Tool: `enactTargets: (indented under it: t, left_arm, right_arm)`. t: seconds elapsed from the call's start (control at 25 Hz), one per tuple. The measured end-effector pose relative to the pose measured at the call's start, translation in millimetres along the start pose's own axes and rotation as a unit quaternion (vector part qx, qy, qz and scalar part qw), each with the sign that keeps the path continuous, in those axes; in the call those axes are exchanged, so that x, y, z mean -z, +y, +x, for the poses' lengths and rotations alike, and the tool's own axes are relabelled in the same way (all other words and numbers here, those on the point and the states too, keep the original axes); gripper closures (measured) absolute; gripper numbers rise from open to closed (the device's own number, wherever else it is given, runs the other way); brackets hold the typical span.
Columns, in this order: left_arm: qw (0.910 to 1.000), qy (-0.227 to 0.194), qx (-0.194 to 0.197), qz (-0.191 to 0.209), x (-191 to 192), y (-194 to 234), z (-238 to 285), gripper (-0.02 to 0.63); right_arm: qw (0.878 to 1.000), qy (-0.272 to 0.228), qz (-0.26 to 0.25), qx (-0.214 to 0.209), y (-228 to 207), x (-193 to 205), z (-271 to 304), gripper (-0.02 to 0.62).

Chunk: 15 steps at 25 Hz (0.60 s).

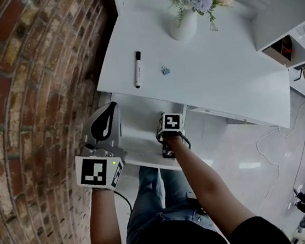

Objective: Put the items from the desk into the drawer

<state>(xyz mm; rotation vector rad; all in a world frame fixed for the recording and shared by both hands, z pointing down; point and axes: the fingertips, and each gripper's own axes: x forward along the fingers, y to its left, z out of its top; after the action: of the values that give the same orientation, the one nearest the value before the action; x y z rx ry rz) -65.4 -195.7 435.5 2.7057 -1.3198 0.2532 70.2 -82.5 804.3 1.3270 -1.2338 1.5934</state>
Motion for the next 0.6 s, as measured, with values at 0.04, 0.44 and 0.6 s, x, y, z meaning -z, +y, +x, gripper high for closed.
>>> enactTargets:
  t: [0.04, 0.44, 0.6]
  left_arm:
    - [1.0000, 0.001, 0.000, 0.000, 1, -1, 0, 0.604]
    - [0.9999, 0.010, -0.009, 0.001, 9, -1, -10, 0.604]
    - [0.9998, 0.007, -0.016, -0.004, 5, 1, -15, 0.604]
  right_arm:
    - [1.000, 0.007, 0.006, 0.000, -1, 3, 4, 0.469]
    - [0.999, 0.036, 0.032, -0.008, 0, 7, 32, 0.460]
    - [0.998, 0.023, 0.041, -0.041, 12, 4, 17, 0.388]
